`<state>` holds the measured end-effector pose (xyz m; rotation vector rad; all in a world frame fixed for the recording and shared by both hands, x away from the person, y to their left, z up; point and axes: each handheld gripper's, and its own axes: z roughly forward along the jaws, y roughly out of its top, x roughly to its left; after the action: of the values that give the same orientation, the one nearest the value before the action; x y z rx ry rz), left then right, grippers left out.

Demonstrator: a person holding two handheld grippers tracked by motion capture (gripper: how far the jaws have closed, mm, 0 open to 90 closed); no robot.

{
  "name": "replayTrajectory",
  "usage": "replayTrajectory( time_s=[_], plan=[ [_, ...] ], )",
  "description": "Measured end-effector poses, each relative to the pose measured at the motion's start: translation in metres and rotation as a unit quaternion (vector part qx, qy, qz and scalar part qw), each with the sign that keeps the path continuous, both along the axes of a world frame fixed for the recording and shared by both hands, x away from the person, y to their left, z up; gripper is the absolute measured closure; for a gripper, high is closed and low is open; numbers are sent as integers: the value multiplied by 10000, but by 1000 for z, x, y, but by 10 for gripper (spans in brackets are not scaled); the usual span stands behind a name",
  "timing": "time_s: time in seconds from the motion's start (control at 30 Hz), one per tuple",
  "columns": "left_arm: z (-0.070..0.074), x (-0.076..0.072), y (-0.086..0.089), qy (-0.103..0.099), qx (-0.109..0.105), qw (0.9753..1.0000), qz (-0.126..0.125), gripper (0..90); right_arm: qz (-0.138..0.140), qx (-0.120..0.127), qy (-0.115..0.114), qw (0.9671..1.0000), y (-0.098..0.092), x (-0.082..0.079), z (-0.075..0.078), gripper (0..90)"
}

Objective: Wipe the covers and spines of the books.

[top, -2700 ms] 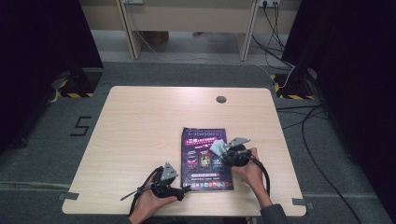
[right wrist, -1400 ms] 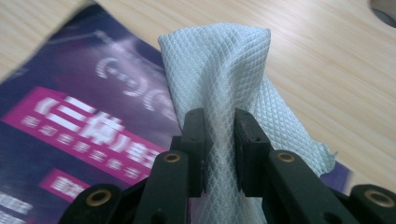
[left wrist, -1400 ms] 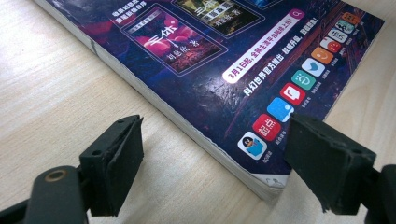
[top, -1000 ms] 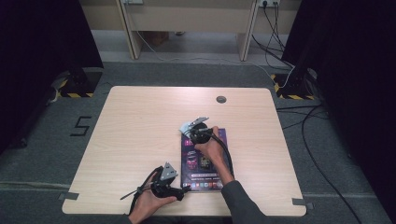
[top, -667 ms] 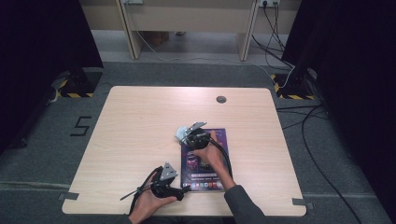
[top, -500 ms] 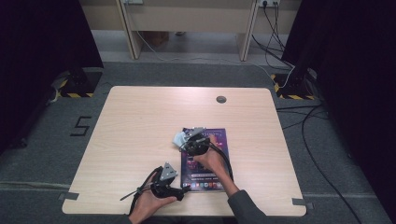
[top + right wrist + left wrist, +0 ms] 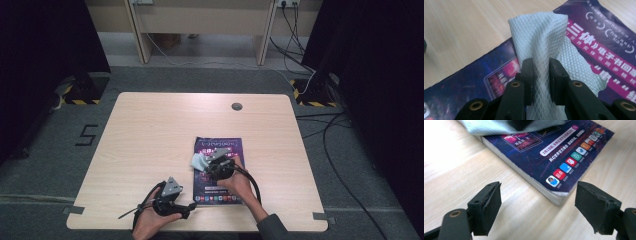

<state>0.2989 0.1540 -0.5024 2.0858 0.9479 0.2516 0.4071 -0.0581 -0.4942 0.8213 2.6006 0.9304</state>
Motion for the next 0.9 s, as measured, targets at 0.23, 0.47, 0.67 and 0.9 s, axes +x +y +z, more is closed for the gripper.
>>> replayTrajectory(
  time_s=[0.23, 0.47, 0.67, 0.9],
  plan=[
    [0, -11, 13, 87, 56, 9999, -14, 201, 407, 40, 53, 9991, 4, -36, 0, 762],
    [4, -14, 25, 48, 27, 9999, 124, 201, 647, 99, 107, 9978, 10, -70, 0, 763],
    [6, -17, 29, 30, -15, 9998, 179, 201, 833, 79, 157, 9964, 19, -82, 1, 762],
    [5, -16, 28, 57, 32, 9999, 160, 202, 901, 99, 171, 9957, 21, -87, 1, 760]
  ],
)
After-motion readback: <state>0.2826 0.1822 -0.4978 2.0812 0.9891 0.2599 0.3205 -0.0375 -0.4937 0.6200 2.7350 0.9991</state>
